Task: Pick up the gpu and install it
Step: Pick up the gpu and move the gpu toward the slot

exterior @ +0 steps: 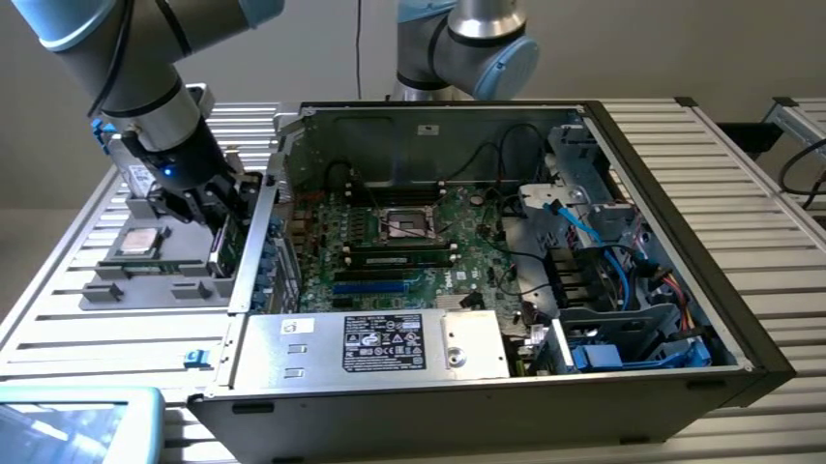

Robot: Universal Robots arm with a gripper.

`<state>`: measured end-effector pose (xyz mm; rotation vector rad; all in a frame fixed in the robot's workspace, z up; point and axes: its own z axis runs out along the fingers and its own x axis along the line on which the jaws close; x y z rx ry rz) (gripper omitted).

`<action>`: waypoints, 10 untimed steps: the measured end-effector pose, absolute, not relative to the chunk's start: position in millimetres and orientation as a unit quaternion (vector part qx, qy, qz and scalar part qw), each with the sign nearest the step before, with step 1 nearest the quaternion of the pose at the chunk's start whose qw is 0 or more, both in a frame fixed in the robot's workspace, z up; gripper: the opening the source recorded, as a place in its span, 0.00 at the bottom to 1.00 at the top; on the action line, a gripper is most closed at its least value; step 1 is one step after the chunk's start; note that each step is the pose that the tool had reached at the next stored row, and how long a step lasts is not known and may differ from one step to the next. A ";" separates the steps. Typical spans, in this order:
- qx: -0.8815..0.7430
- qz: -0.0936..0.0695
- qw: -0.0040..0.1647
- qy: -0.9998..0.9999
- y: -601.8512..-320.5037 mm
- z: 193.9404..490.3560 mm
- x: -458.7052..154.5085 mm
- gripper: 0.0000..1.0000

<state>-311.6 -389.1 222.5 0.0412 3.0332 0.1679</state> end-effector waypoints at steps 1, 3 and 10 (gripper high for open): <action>0.014 0.055 0.052 0.997 -389.1 222.3 -311.6 0.44; 0.013 0.055 0.052 0.997 -389.1 222.1 -311.6 0.42; 0.014 0.057 0.052 0.997 -389.1 221.9 -311.6 0.29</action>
